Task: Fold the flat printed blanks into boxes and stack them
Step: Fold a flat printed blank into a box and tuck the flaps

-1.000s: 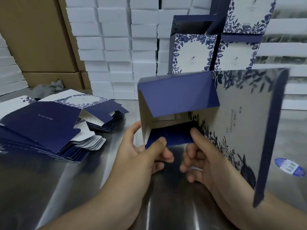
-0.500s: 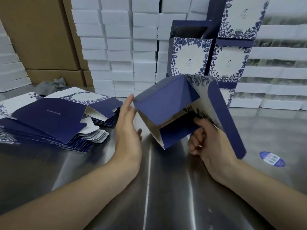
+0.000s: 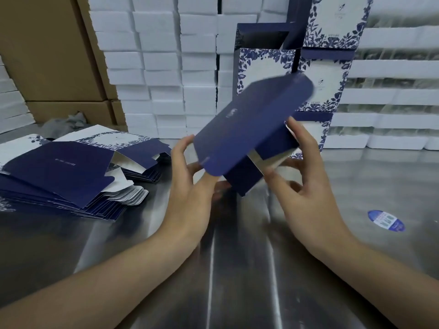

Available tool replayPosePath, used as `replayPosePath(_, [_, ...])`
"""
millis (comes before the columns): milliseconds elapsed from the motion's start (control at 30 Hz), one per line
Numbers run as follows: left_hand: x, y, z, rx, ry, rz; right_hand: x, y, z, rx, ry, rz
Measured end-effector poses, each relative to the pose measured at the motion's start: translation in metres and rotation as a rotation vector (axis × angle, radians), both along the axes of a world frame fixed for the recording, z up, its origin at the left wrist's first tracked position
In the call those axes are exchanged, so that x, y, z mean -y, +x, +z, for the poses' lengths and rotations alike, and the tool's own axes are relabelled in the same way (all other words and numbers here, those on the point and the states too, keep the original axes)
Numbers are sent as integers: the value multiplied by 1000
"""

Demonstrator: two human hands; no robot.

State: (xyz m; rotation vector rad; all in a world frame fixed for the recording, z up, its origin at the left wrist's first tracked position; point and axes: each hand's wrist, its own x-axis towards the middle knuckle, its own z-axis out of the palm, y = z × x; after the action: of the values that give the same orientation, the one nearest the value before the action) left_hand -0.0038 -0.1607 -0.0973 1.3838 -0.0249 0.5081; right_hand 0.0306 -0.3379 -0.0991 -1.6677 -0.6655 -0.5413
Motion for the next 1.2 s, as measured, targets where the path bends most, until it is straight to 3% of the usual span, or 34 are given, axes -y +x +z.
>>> replayPosePath(133, [-2,-1,1,-20,-72,-58,-3,-5,-4,38,42,96])
replayPosePath(267, [-6,1,2,-70,-206,-3,-5,-7,-5,-114,186,214])
replayPosePath(433, [-7,1,1,-67,-235,-11,-6,-5,-3,-292,71,20])
replayPosePath(667, [0,-4,-1,-28,-242,-52,-12,2,-3,-630,162,33])
replayPosePath(833, [6,-6,-12,-88,-138,-136,-12,-4,-1,-623,75,167])
replayPosePath(1033, [8,-7,-12,-45,-132,-96,-18,-12,-6,-561,130,280])
replayPosePath(1200, [7,-6,-15,-49,-21,-102,-15,-11,0,-624,142,302])
